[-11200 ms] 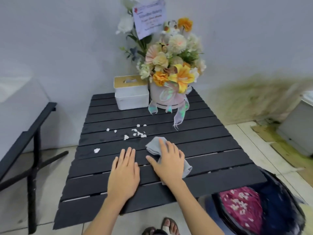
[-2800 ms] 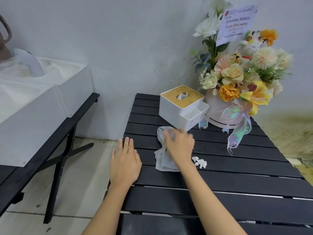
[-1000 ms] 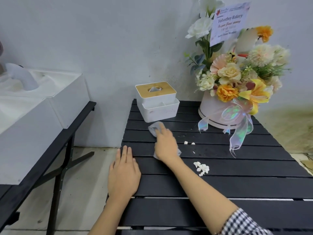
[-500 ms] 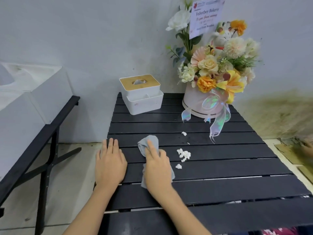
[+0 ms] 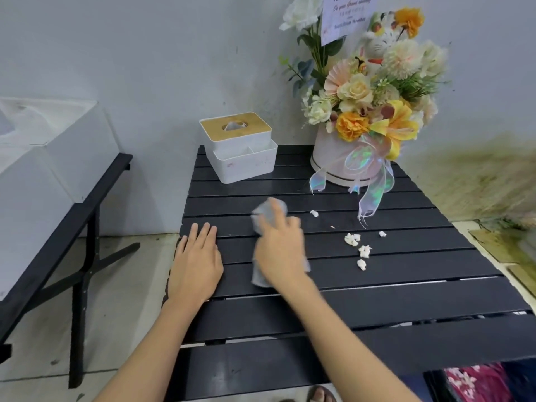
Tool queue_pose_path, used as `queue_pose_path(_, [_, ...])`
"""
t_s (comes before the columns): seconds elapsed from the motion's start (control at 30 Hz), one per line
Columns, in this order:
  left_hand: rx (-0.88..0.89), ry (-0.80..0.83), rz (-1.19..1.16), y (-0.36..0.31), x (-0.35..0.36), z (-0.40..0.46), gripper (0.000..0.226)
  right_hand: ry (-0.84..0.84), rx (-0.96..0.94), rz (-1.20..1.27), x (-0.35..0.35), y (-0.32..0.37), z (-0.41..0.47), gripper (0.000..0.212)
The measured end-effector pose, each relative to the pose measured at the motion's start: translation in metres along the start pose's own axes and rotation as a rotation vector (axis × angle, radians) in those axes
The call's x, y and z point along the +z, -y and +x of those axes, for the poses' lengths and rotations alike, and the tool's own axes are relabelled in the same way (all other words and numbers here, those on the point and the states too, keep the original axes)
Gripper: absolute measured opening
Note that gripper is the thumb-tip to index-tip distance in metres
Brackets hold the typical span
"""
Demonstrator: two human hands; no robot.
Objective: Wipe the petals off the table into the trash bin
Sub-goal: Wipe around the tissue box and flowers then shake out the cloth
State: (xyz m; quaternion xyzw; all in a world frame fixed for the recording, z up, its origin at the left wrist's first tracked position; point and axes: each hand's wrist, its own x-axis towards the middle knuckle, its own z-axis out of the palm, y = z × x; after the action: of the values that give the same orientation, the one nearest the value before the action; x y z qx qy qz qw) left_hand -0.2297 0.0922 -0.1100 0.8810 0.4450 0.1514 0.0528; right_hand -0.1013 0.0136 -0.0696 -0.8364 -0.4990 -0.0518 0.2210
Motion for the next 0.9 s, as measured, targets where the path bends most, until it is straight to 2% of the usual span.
queue_pose_path(0.07, [-0.003,-0.004,-0.019,0.002,0.002,0.000,0.046,0.070,-0.009,0.070,0.022,0.028,0.004,0.049])
queue_pose_path(0.13, [-0.011,-0.009,-0.028,0.002,0.002,0.000,0.048,0.045,-0.029,0.061,0.036,0.028,0.012,0.056])
queue_pose_path(0.23, [-0.022,-0.009,-0.041,0.001,0.001,0.000,0.050,0.158,-0.011,0.025,0.027,-0.013,0.031,0.061])
queue_pose_path(0.37, [-0.017,0.019,-0.037,0.000,-0.001,-0.002,0.049,0.166,0.188,-0.092,-0.005,-0.086,0.037,0.062])
queue_pose_path(0.47, [-0.012,-0.004,-0.014,0.000,-0.001,-0.001,0.047,0.186,0.290,-0.083,-0.021,-0.108,0.026,0.057])
queue_pose_path(0.6, [-0.048,-0.030,0.005,-0.020,-0.015,0.035,0.038,0.056,0.284,0.059,-0.027,-0.094,0.039,0.049])
queue_pose_path(0.73, [0.121,-0.185,0.109,-0.056,-0.022,0.112,0.054,-0.084,0.188,0.256,-0.018,-0.074,0.078,0.046])
queue_pose_path(0.8, [0.174,-0.193,0.201,-0.067,-0.017,0.146,0.064,-0.093,0.207,0.338,-0.011,-0.071,0.102,0.046])
queue_pose_path(0.9, [0.123,-0.143,0.274,-0.066,-0.003,0.174,0.071,-0.070,0.234,0.387,-0.001,-0.074,0.130,0.049])
